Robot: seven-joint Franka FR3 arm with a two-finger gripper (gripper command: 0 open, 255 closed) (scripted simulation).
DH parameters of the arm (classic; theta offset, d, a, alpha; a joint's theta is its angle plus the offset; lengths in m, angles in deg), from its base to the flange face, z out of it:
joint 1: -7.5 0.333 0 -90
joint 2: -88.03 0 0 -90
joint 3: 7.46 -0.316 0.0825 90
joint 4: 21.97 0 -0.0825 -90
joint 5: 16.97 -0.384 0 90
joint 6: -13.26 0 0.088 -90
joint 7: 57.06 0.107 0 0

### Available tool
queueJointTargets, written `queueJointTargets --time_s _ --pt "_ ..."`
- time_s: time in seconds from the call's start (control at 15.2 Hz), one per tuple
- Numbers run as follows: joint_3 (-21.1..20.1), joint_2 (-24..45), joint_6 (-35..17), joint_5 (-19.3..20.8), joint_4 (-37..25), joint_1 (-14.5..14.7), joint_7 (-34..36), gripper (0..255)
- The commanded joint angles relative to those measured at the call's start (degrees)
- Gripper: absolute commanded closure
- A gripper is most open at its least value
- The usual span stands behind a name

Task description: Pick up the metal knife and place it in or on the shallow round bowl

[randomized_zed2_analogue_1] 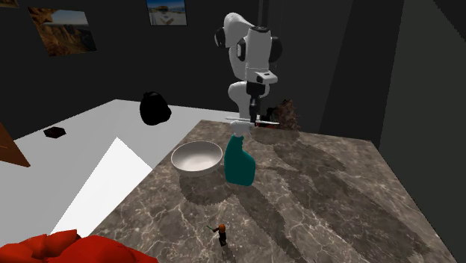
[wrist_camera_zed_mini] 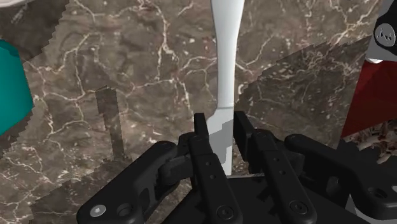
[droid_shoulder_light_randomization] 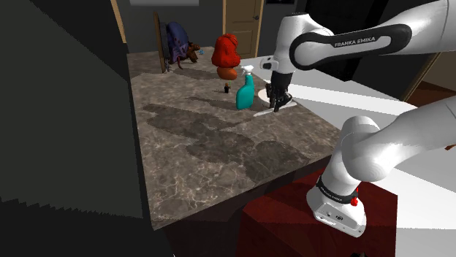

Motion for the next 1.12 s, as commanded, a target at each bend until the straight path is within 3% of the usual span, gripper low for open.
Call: queueJointTargets --time_s 0.0,0.59,1.06 --pt "1.2 1.1 0.2 0.5 -1.5 -0.3 -1.4 255" --pt "13.5 14.9 -2.7 1.6 -14.6 0.0 -14.2 255" --pt "24.1 28.8 -3.9 -4.2 -27.7 2.7 -26.5 255"
